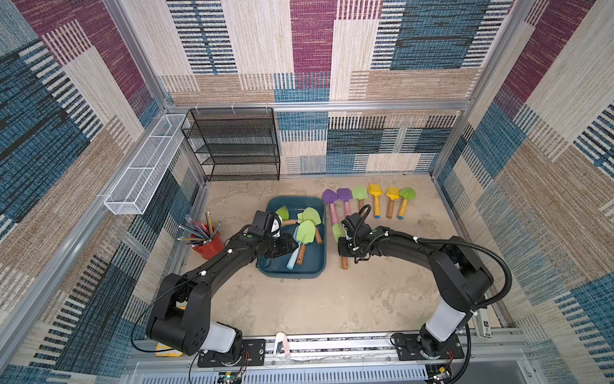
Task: Take the shovel out of the storage box
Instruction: Place the shovel at the center of the board.
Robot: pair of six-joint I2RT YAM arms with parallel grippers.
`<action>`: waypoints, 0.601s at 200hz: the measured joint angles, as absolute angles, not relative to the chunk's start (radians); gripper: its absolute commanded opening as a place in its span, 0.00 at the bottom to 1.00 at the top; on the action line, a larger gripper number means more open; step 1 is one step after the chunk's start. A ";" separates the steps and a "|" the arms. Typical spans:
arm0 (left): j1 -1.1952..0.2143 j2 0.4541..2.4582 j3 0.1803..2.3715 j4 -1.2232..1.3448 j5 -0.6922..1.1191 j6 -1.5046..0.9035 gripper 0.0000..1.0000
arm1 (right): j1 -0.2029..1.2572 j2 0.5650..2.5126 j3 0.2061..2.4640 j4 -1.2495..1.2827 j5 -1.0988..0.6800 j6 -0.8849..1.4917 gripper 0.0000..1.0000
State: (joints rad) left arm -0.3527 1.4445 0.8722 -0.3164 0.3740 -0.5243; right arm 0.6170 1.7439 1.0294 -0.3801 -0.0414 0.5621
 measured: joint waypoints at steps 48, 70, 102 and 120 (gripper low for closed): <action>-0.369 1.446 0.838 -0.276 0.374 -0.524 0.56 | 0.649 1.797 1.060 -0.388 -0.025 0.589 0.19; -0.369 1.446 0.828 -0.270 0.375 -0.524 0.56 | 0.655 1.801 1.063 -0.387 -0.017 0.602 0.21; -0.369 1.441 0.812 -0.259 0.375 -0.524 0.56 | 0.663 1.810 1.067 -0.374 -0.015 0.620 0.25; -0.371 1.436 0.809 -0.252 0.379 -0.524 0.56 | 0.667 1.812 1.067 -0.366 -0.011 0.626 0.26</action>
